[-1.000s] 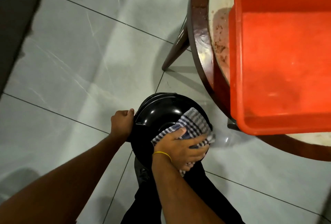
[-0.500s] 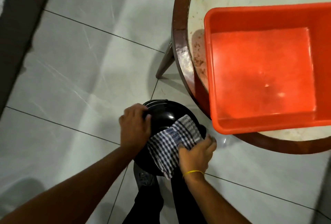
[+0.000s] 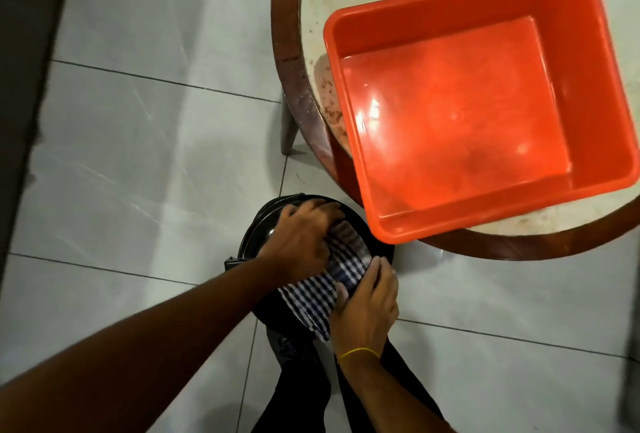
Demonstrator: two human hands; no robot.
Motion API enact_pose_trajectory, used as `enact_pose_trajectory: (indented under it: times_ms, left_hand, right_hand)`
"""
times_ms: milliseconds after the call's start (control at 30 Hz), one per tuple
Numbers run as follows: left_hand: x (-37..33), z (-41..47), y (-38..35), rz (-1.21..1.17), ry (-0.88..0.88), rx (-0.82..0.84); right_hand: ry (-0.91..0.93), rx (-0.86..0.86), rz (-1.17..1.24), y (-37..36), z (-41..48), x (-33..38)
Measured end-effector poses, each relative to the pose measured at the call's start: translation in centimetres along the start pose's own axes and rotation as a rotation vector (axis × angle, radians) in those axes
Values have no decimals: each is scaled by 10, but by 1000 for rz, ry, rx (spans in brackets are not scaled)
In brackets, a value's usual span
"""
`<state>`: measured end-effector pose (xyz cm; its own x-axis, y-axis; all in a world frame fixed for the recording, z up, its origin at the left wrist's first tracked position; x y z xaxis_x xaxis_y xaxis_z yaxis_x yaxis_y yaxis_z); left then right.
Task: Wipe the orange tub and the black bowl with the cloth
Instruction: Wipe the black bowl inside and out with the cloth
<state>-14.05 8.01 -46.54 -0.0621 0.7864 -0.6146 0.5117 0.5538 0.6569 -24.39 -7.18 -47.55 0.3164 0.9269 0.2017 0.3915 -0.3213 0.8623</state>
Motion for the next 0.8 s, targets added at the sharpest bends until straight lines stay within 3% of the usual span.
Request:
enact_pose_trajectory:
  times_ms: [100, 167, 233, 333, 500, 667, 800]
  left_hand:
    - [67, -34, 20, -201, 311, -237]
    - [121, -64, 17, -242, 541, -281]
    - [157, -92, 2, -366, 754, -242]
    - [167, -119, -37, -663, 1006, -58]
    - [169, -123, -47, -818, 1027, -118]
    - [173, -122, -49, -915, 955, -135]
    - [168, -121, -47, -878, 872, -134]
  right_hand:
    - [189, 13, -86, -1, -6, 31]
    - [328, 75, -115, -13, -10, 50]
    - [312, 114, -133, -25, -9, 52]
    - [211, 119, -139, -38, -17, 48]
    - [33, 156, -123, -61, -49, 57]
    - [393, 242, -284, -95, -93, 98]
    - [481, 217, -273, -89, -91, 95]
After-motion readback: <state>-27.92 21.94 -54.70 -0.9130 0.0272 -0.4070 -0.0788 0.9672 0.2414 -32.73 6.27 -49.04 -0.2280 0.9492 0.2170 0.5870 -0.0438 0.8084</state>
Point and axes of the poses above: each hand's wrist, its own z-axis towards the middle knuckle, its own y-axis out of the back of the hand, x = y × z, the point moved 10 cm from there along z, towards the middle knuckle, and after that the axes turned 3 degrees about -z, right-handed, at the moved point
